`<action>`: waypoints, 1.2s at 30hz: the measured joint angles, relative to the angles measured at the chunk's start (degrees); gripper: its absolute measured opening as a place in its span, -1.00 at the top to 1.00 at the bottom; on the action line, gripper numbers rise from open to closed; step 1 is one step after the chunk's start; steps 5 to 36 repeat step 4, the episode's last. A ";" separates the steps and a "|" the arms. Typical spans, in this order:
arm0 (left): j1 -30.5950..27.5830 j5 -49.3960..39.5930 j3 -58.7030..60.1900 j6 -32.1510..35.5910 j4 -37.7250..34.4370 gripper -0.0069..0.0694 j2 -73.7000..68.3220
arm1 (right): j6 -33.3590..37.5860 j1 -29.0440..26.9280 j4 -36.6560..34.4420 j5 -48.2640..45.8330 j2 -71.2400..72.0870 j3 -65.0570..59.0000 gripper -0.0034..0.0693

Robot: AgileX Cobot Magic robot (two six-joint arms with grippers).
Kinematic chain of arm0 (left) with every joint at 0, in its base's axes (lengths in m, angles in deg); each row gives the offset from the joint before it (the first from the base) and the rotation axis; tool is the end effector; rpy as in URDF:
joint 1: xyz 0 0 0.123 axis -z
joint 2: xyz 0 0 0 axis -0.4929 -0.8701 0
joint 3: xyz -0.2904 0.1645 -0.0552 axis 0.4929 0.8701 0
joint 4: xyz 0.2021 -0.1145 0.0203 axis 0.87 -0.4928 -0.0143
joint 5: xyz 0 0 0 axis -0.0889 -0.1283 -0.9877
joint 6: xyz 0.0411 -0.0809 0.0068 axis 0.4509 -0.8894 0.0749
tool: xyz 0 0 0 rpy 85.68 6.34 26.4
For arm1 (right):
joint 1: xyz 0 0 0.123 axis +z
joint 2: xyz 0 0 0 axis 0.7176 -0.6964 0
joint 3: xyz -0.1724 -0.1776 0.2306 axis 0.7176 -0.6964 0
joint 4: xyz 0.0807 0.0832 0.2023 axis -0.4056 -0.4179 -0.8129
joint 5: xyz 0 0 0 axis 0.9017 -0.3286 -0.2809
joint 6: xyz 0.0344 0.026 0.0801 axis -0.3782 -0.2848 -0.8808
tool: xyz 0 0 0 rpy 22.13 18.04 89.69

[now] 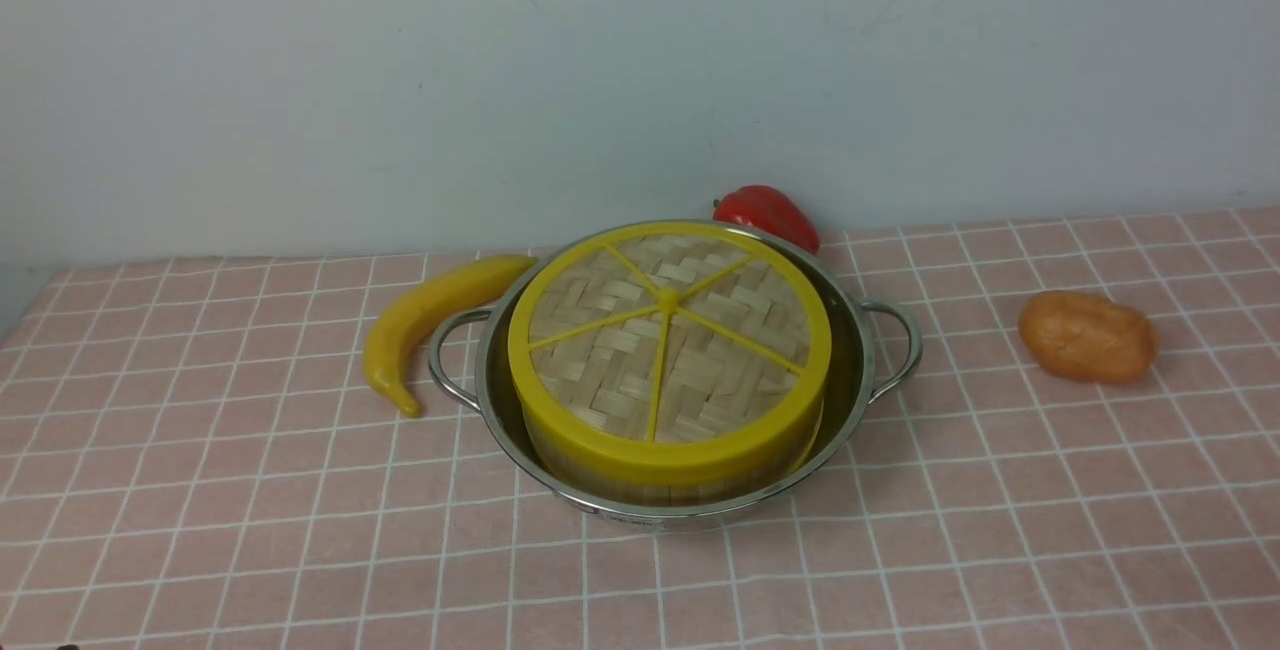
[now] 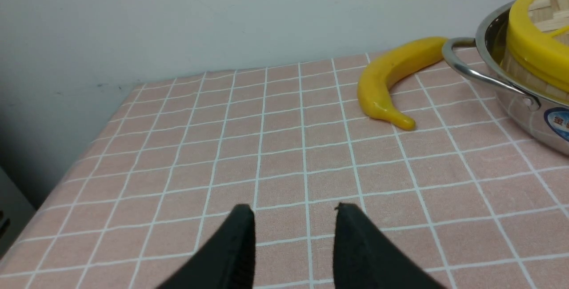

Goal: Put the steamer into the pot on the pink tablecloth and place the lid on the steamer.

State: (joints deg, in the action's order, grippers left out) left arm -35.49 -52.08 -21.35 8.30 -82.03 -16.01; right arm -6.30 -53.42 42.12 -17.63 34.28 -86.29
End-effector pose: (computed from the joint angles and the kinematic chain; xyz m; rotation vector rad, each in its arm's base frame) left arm -0.0181 -0.0024 0.1823 0.0504 1.8112 0.1796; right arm -0.0136 -0.0014 0.1972 0.2241 1.6662 -0.0513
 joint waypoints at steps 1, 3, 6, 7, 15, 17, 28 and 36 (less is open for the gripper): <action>0.00 0.00 0.00 0.00 0.00 0.19 0.00 | 0.00 0.00 0.00 0.00 0.00 0.00 0.25; 0.00 0.00 0.00 -0.06 0.00 0.18 0.00 | 0.00 0.00 0.00 0.00 0.00 0.00 0.25; 0.00 0.00 0.00 -0.06 0.00 0.18 0.00 | 0.00 0.00 0.00 0.00 0.00 0.00 0.25; 0.00 0.00 0.00 -0.06 0.00 0.18 0.00 | 0.00 0.00 0.00 0.00 0.00 0.00 0.25; 0.00 0.00 0.00 -0.06 0.00 0.18 0.00 | 0.00 0.00 0.00 0.00 0.00 0.00 0.25; 0.00 0.00 0.00 -0.06 0.00 0.18 0.00 | 0.00 0.00 0.00 0.00 0.00 0.00 0.25; 0.00 0.00 0.00 -0.06 0.00 0.18 0.00 | 0.00 0.00 0.00 0.00 0.00 0.00 0.25; 0.00 0.00 0.00 -0.06 0.00 0.18 0.00 | 0.00 0.00 0.00 0.00 0.00 0.00 0.25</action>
